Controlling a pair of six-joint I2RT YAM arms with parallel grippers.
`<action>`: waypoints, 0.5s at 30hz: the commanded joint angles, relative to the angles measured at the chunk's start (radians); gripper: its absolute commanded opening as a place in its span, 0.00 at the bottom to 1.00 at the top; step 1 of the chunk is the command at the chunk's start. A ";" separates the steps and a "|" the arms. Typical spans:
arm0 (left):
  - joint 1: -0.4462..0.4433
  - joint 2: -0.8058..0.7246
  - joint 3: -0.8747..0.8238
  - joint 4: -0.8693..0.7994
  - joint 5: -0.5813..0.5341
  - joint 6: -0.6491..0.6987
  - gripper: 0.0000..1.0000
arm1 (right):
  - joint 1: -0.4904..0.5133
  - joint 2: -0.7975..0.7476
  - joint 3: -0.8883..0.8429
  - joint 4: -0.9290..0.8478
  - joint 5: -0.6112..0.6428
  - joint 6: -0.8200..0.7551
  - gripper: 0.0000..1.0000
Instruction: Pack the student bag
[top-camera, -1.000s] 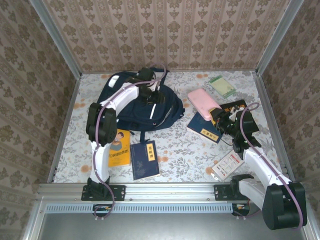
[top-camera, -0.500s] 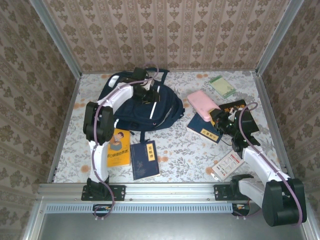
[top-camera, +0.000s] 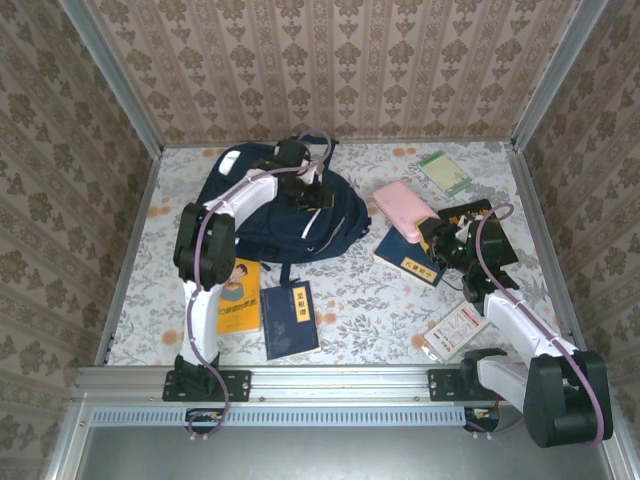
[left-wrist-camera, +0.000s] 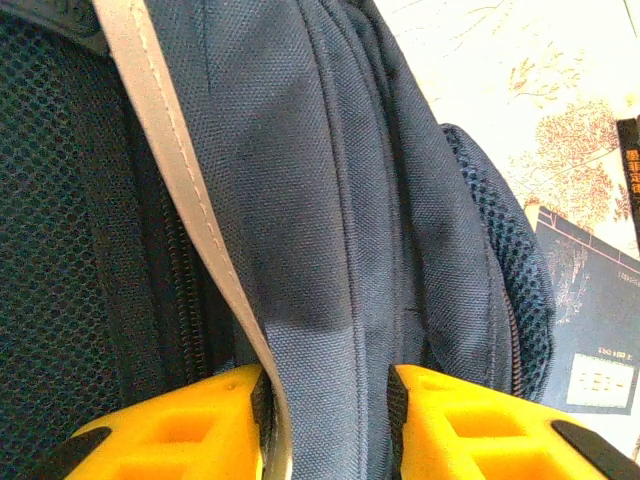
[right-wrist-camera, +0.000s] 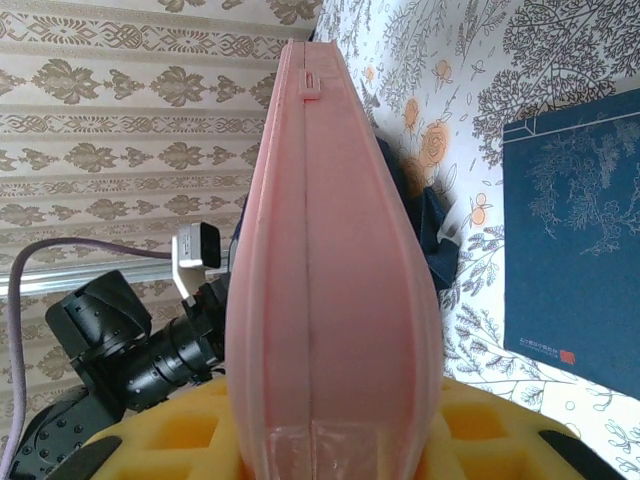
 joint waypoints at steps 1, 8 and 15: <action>0.010 0.015 -0.012 -0.006 0.017 -0.012 0.37 | -0.003 -0.006 0.002 0.059 -0.032 -0.020 0.24; 0.013 0.026 0.019 -0.032 -0.004 0.006 0.37 | -0.003 -0.003 0.009 0.056 -0.035 -0.022 0.24; 0.008 0.057 0.043 -0.031 0.025 -0.011 0.07 | 0.000 0.000 0.018 0.055 -0.040 -0.024 0.24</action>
